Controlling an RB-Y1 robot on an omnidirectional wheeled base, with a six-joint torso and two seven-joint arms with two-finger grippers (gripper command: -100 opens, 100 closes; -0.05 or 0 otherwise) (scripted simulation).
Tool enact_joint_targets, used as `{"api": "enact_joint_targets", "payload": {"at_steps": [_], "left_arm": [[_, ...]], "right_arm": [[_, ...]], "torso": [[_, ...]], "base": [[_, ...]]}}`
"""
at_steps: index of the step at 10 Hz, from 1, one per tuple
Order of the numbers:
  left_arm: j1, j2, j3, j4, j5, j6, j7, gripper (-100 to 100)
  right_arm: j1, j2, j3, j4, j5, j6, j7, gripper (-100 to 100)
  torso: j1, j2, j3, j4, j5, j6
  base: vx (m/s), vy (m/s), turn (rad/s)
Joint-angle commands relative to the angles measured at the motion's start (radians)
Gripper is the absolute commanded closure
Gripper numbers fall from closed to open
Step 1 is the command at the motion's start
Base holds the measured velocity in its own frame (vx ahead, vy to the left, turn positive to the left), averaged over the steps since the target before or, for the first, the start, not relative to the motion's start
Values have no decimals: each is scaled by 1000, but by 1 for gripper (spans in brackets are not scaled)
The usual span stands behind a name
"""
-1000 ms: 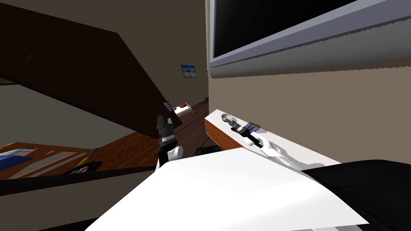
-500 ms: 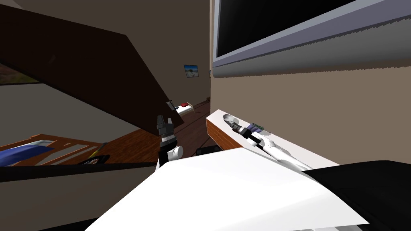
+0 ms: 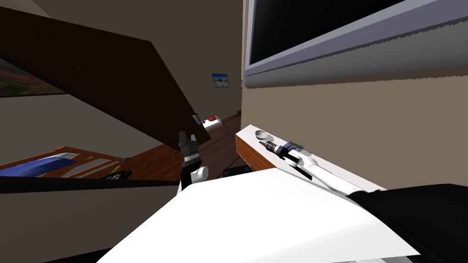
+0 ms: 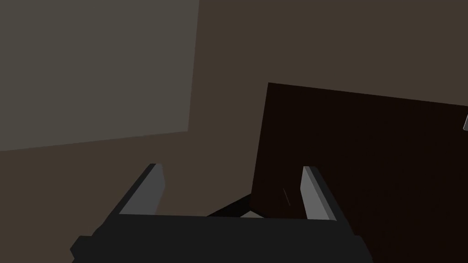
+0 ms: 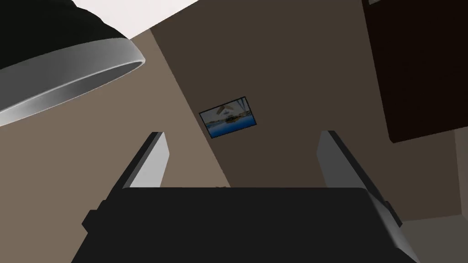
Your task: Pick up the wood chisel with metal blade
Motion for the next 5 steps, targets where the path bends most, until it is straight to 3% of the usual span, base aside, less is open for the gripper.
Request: {"api": "enact_joint_targets", "payload": {"at_steps": [1, 4, 5], "left_arm": [[0, 0, 0, 0, 0, 0, 0, 0], [0, 0, 0, 0, 0, 0, 0, 0], [0, 0, 0, 0, 0, 0, 0, 0]], "right_arm": [[-16, -10, 14, 50, 15, -1, 10, -100], [-48, -59, 61, 138, 73, 18, 32, -100], [-48, -59, 61, 164, 73, 18, 32, -100]], "torso": [[0, 0, 0, 0, 0, 0], [0, 0, 0, 0, 0, 0], [0, 0, 0, 0, 0, 0]], "base": [[-13, -2, 34], [-18, 3, 35], [-18, 4, 28]]}}
